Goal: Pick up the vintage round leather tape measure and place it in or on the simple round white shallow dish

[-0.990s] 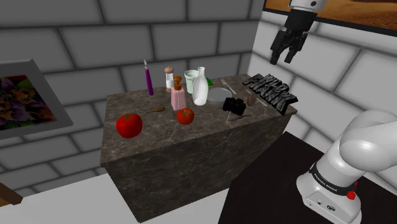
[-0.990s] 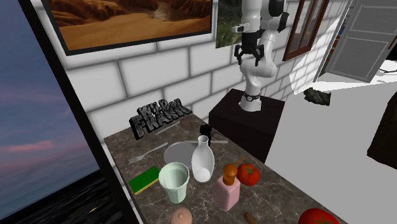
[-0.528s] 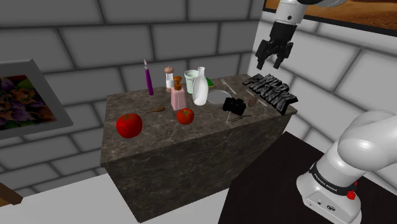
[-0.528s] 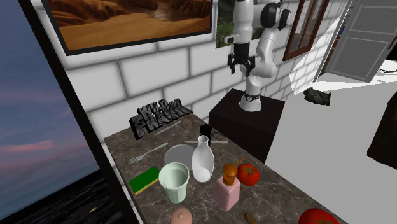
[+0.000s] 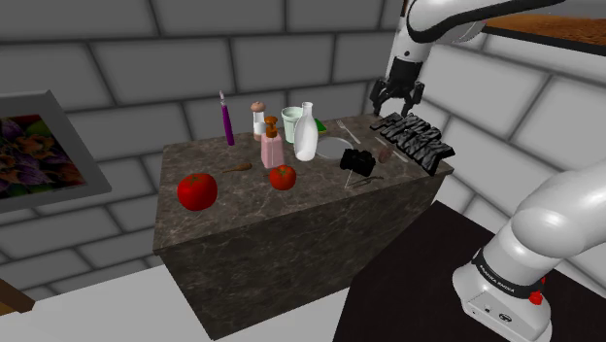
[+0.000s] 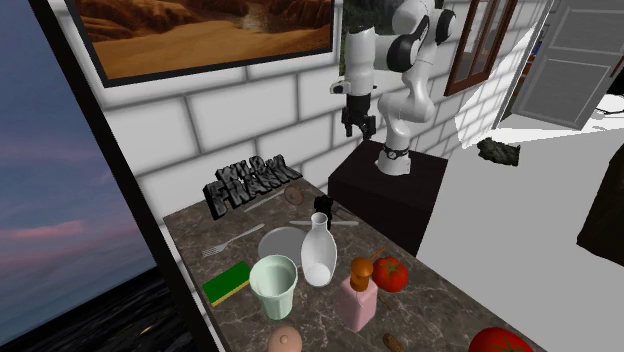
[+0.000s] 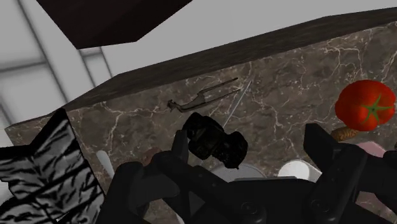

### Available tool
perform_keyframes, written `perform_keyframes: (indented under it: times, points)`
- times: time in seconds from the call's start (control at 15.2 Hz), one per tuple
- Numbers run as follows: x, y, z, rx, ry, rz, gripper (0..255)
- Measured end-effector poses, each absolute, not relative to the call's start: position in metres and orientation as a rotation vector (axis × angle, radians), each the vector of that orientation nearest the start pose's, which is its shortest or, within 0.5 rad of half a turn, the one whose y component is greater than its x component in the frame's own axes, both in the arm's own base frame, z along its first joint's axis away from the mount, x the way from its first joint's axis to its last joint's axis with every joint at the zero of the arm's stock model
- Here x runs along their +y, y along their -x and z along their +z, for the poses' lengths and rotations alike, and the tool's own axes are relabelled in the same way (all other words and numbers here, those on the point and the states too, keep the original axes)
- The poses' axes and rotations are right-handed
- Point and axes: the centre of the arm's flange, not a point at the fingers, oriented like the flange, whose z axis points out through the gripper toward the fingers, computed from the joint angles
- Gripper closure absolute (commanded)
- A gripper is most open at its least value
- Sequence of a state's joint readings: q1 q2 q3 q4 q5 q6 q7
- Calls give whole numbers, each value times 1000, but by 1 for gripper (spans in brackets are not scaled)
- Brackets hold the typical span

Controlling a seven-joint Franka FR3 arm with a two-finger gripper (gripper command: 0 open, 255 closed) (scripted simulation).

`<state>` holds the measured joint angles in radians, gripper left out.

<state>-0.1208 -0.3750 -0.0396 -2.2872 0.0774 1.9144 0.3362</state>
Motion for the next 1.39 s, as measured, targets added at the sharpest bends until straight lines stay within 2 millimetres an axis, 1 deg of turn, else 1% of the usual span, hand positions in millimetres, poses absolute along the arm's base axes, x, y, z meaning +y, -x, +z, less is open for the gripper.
perform_keyframes:
  times: [0.13,0.33,0.59,0.66,0.79,1.06,1.39]
  points:
    - [-78,-451,483,877,2933,18,0]
    - [-103,-474,459,1015,2899,31,0]
    - [-132,-497,424,1195,2844,49,0]
    - [-140,-498,417,1239,2828,54,0]
    - [-159,-510,397,1329,2795,62,0]
    - [-193,-528,363,1504,2720,79,0]
    - [-241,-539,316,1717,2612,102,0]
